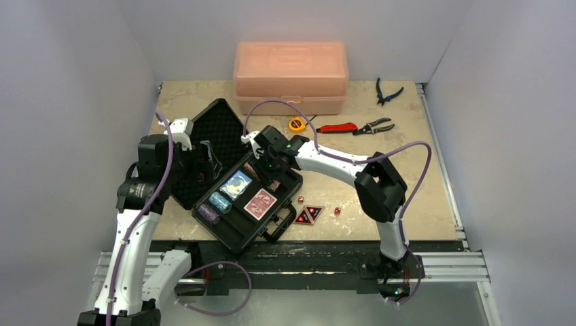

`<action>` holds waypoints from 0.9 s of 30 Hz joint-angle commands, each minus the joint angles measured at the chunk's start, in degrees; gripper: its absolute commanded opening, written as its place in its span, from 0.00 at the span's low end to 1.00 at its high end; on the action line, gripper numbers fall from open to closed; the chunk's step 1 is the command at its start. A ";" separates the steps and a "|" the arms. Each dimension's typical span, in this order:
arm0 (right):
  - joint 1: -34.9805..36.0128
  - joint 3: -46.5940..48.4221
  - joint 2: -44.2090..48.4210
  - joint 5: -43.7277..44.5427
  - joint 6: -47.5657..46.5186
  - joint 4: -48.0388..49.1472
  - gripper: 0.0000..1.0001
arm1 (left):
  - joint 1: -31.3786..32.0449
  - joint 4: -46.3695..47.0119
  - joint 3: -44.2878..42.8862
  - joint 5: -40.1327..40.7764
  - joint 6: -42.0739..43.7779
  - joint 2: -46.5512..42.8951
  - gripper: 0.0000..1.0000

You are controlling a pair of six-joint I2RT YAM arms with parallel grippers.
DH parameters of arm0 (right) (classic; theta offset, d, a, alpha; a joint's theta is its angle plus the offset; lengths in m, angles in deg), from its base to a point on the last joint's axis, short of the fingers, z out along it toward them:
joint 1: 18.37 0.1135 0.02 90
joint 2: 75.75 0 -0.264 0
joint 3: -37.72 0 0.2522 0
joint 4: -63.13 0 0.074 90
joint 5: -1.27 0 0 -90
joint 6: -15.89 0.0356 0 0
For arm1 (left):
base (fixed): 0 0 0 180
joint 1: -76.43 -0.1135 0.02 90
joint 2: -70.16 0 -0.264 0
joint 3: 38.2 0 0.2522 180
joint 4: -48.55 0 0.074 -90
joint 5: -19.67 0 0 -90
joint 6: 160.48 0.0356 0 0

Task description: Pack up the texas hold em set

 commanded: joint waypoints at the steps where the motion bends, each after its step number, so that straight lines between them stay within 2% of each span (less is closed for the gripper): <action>1: -0.40 3.53 0.24 4.18 0.44 3.07 0.31 | 0.07 1.84 0.30 -0.96 0.22 -0.71 0.93; 5: -0.40 3.67 0.80 4.54 0.44 3.47 0.31 | 0.06 1.78 0.30 -0.98 0.18 -0.82 0.93; 6: -0.40 3.68 0.99 4.49 1.37 3.57 0.44 | 0.05 1.77 0.30 -0.97 0.14 -0.77 0.93; 9: -0.39 3.37 1.65 4.17 1.96 4.08 0.52 | 0.13 1.85 0.30 -1.10 0.07 -0.80 0.93; 10: -0.40 3.31 1.86 4.09 2.11 4.32 0.63 | 0.10 1.91 0.30 -1.17 0.13 -0.82 0.93; 11: -0.39 3.23 2.05 4.10 2.35 4.42 0.66 | 0.07 1.89 0.34 -1.21 0.13 -0.84 0.93; 21: -0.40 0.48 6.97 4.53 4.68 7.56 0.67 | 0.05 2.20 0.47 -2.22 0.14 -0.12 0.93; 27: -0.40 -4.62 12.96 7.51 6.67 8.93 0.59 | 0.27 3.18 0.88 -4.75 0.22 0.68 0.92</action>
